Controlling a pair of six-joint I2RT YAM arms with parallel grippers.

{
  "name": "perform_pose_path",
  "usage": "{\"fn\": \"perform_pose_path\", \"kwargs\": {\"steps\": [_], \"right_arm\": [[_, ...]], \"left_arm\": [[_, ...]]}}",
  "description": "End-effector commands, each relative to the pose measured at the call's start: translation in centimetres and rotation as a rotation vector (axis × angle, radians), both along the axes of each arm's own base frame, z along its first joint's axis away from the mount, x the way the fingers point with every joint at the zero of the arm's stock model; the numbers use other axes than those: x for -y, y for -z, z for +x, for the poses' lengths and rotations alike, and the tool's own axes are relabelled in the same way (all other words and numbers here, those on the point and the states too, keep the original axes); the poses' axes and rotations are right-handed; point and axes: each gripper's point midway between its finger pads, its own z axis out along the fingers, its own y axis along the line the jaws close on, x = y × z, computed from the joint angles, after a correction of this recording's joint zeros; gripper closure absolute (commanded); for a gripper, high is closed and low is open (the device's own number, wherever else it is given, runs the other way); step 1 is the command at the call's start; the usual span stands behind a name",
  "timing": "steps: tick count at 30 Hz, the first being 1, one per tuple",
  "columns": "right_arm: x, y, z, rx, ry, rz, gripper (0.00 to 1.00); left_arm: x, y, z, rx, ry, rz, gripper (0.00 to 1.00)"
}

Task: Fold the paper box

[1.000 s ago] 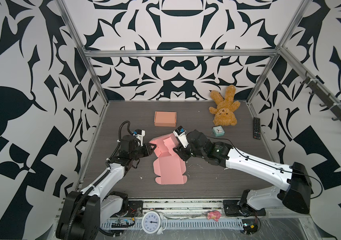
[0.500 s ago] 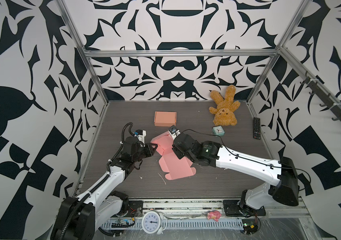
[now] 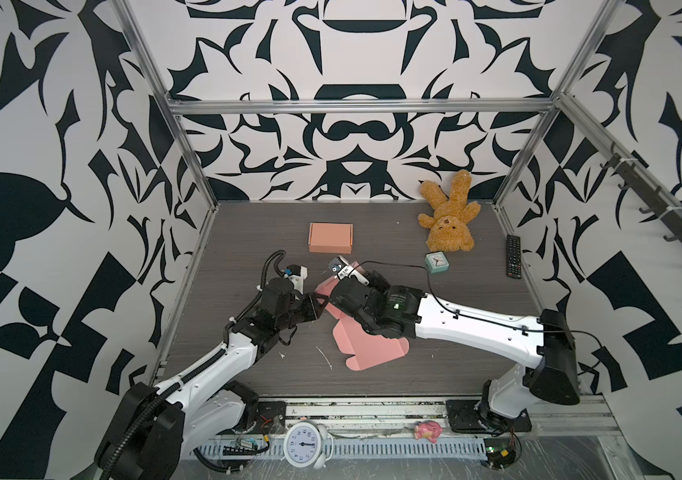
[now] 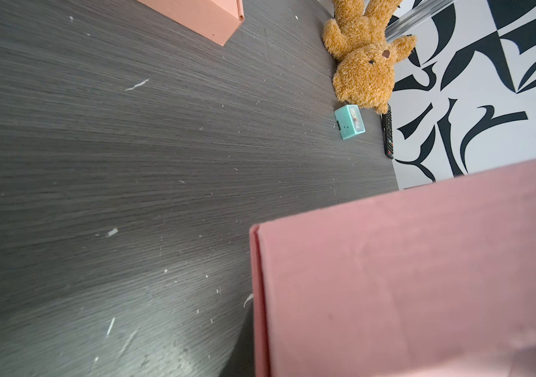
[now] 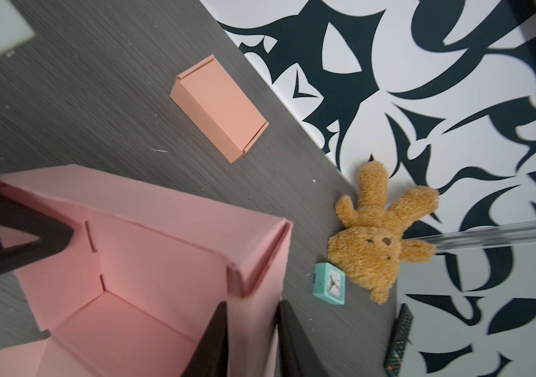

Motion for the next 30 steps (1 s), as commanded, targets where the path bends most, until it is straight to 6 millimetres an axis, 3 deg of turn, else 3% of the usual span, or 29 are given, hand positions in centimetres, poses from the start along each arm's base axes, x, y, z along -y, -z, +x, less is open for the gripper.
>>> {"fn": "perform_pose_path", "kwargs": {"steps": [1,8,22,30], "right_arm": [[0.3,-2.2,0.4,0.083,0.027,-0.050,0.77],[0.8,-1.8,0.6,0.098,0.036,-0.125,0.77],[1.5,-0.5,0.4,0.084,0.012,-0.202,0.73],[1.7,-0.4,0.3,0.055,-0.005,-0.161,0.75]], "left_arm": [[2.0,-2.7,0.3,0.059,0.047,-0.060,0.86],[3.1,-3.4,0.2,0.074,0.064,-0.076,0.86],[2.8,-4.0,-0.1,0.093,0.055,-0.084,0.87],[2.7,-4.3,-0.1,0.104,0.056,-0.083,0.87]]}}
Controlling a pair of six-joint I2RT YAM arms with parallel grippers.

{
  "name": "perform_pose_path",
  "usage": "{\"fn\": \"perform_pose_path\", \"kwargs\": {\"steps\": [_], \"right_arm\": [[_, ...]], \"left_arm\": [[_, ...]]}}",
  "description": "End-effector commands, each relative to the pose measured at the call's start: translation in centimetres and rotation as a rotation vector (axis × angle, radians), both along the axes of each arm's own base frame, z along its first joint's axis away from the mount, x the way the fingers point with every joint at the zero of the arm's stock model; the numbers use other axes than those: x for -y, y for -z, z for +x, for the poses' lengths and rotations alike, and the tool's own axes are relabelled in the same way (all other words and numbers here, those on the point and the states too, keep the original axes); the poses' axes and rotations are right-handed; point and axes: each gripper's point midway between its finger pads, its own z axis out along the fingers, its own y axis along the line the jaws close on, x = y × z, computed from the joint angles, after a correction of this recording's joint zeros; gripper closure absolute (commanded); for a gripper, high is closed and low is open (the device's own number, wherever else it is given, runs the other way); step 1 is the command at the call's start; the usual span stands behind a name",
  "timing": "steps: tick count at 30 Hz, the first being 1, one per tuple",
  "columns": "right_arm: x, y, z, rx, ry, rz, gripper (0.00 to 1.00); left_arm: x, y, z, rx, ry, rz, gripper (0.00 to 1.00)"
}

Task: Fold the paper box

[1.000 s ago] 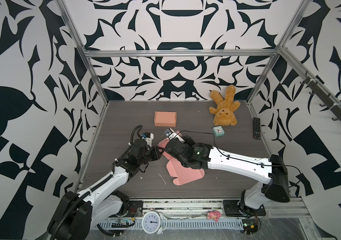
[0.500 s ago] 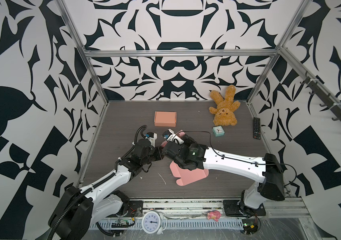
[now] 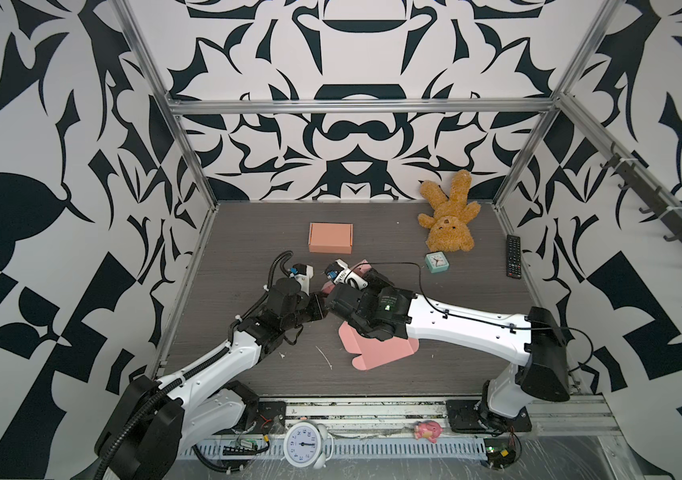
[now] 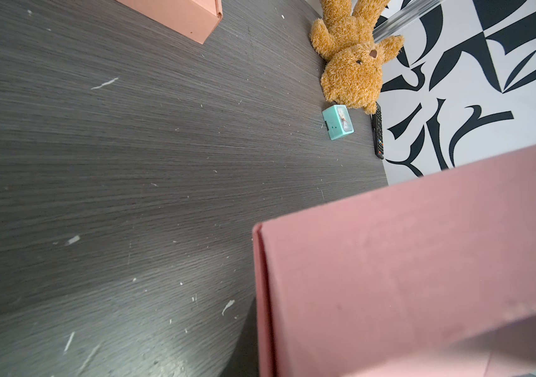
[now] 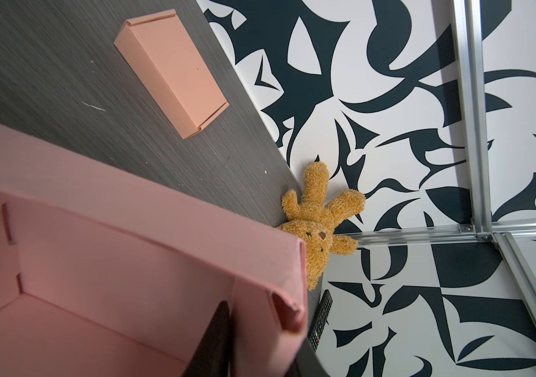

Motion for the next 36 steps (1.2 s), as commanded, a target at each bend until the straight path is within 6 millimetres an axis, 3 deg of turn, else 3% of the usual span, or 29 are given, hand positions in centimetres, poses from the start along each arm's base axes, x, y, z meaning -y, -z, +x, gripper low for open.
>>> {"fn": "perform_pose_path", "kwargs": {"steps": [1,15,19,25,36], "right_arm": [[-0.3,-0.3,-0.3,-0.030,-0.028,0.061,0.75],[-0.8,0.3,0.6,-0.014,-0.017,-0.009,0.95],[-0.8,0.5,0.6,-0.014,-0.013,-0.009,0.94],[-0.5,-0.4,0.5,0.000,-0.011,0.033,0.85],[1.2,-0.1,0.5,0.005,0.009,0.023,0.85]], "left_arm": [[1.3,-3.4,0.0,0.089,0.051,-0.064,0.87],[1.7,-4.3,0.1,0.108,0.059,-0.073,0.87],[1.8,-4.7,0.2,0.119,0.062,-0.073,0.87],[1.8,-4.5,0.4,0.116,0.060,-0.066,0.87],[1.7,-4.3,0.4,0.116,0.059,-0.046,0.87]]}}
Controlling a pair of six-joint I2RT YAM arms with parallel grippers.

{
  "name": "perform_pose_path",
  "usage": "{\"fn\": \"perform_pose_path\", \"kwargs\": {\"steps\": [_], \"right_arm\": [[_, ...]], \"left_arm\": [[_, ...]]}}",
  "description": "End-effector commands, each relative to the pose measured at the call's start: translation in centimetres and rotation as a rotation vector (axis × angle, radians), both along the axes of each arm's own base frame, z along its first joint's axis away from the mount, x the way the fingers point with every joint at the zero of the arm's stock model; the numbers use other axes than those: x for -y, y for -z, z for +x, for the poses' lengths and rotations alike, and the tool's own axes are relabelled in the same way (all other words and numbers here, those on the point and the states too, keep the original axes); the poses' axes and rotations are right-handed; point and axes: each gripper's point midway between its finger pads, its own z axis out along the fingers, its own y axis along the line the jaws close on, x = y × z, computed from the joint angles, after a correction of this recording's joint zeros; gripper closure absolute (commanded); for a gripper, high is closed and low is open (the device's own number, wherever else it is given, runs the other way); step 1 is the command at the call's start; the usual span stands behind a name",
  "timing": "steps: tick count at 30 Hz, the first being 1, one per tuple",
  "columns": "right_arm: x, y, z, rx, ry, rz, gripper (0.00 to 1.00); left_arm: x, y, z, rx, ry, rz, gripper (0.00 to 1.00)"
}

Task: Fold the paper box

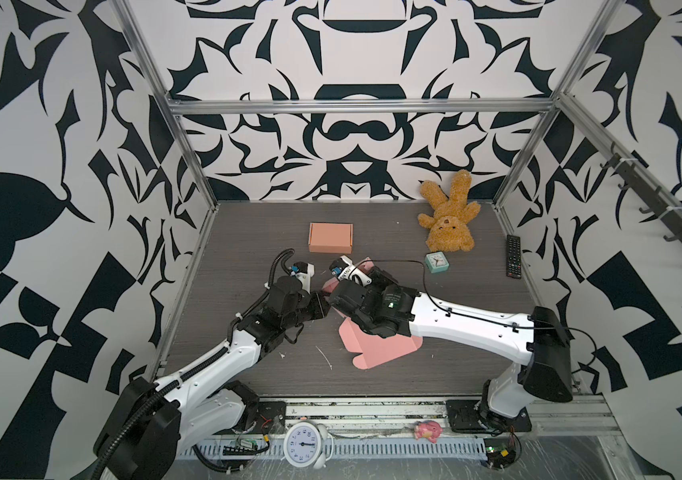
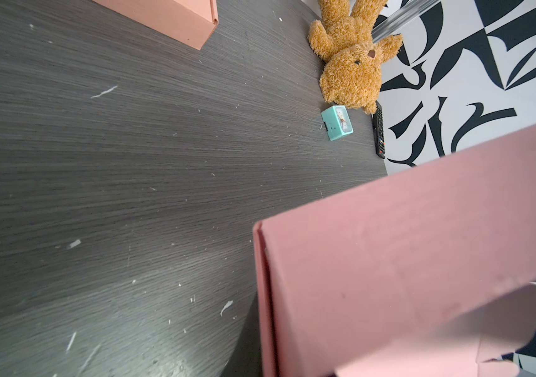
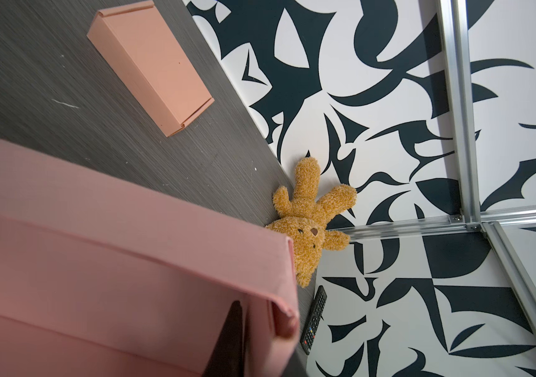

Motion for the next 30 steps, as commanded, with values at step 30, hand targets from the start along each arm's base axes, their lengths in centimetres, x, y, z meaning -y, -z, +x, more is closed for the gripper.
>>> {"fn": "perform_pose_path", "kwargs": {"steps": [30], "right_arm": [[-1.1,0.3,-0.2,-0.018,-0.027,0.074,0.81]], "left_arm": [[1.6,-3.1,0.7,0.108,0.045,-0.041,0.87]]}}
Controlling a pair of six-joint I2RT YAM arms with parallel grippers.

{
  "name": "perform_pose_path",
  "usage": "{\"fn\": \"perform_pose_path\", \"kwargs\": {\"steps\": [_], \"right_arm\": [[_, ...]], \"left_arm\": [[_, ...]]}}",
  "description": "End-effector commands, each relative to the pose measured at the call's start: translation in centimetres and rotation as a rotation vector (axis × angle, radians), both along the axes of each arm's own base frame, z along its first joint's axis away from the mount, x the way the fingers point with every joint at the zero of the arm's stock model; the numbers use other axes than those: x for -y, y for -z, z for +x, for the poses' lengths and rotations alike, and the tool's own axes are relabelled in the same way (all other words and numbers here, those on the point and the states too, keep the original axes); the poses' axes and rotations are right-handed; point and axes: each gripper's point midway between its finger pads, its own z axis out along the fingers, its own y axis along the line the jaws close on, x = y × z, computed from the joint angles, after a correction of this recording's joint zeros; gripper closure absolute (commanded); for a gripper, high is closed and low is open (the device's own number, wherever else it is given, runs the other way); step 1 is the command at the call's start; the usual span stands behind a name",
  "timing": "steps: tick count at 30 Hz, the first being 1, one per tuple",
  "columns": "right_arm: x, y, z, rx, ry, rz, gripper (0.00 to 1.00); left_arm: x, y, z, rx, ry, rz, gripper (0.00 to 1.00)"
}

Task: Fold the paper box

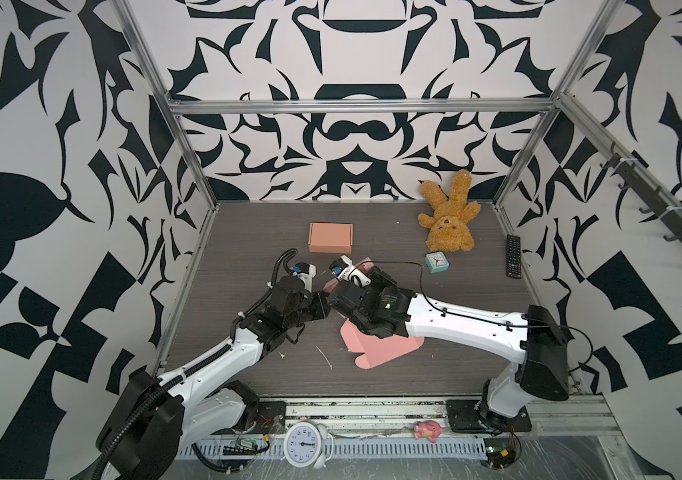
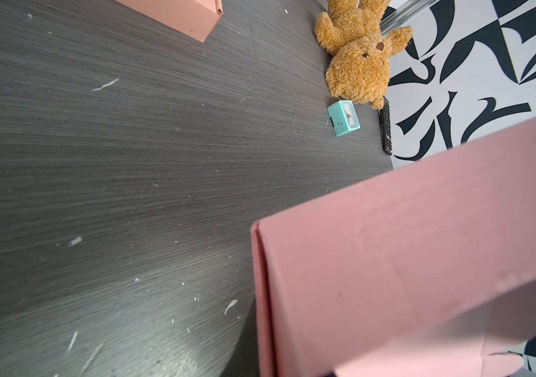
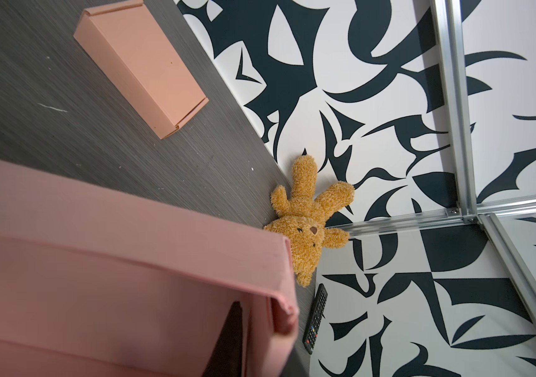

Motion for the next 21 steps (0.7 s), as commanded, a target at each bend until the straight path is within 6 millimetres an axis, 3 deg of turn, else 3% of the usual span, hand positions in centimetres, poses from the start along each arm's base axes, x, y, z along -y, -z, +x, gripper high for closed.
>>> {"fn": "perform_pose_path", "kwargs": {"steps": [1,9,21], "right_arm": [[-0.7,-0.5,-0.6,-0.033,-0.041,0.074,0.80],[-0.9,-0.5,-1.0,-0.058,-0.046,0.146,0.68],[-2.2,-0.5,-3.6,-0.202,-0.116,0.446,0.37]], "left_arm": [[1.5,-3.8,0.6,0.123,0.047,-0.059,0.87],[1.4,-3.2,0.8,0.119,0.043,-0.036,0.87],[0.8,-1.9,1.7,0.144,0.030,0.066,0.87]]}}
